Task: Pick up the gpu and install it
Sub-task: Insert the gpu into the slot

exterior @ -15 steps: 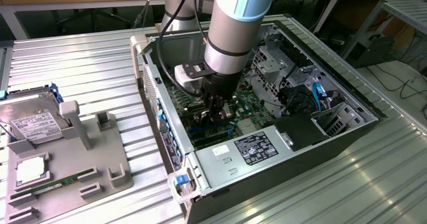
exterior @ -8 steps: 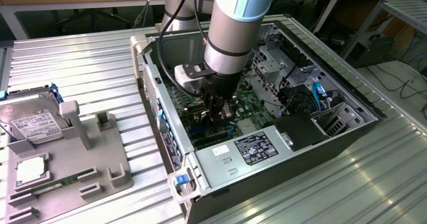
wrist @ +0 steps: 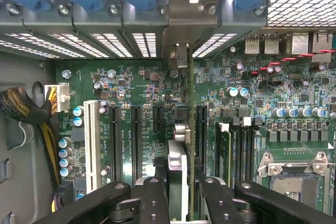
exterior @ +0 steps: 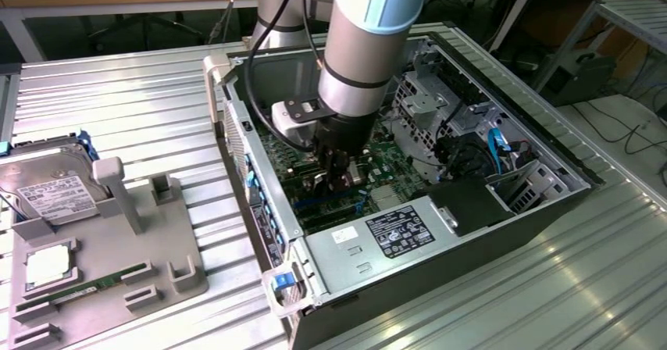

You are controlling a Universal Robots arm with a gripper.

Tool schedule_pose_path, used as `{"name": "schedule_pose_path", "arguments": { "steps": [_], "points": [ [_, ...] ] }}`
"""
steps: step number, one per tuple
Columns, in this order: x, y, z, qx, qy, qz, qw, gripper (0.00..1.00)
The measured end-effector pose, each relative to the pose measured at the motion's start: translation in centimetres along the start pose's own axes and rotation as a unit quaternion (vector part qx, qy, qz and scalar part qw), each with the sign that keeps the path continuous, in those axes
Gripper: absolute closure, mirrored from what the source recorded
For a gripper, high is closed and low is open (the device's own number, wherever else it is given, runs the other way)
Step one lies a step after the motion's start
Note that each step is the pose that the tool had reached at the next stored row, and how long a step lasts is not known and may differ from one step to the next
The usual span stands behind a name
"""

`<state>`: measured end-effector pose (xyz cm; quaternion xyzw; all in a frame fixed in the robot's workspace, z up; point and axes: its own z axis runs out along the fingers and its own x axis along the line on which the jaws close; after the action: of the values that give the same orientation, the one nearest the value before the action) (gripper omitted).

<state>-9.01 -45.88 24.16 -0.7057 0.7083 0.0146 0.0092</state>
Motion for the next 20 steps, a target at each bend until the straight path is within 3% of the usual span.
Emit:
{"name": "schedule_pose_path", "arguments": {
  "steps": [20],
  "points": [
    [0.03,0.06,0.77,-0.0004,-0.0001,0.000,1.0000,0.72]
  ]
}}
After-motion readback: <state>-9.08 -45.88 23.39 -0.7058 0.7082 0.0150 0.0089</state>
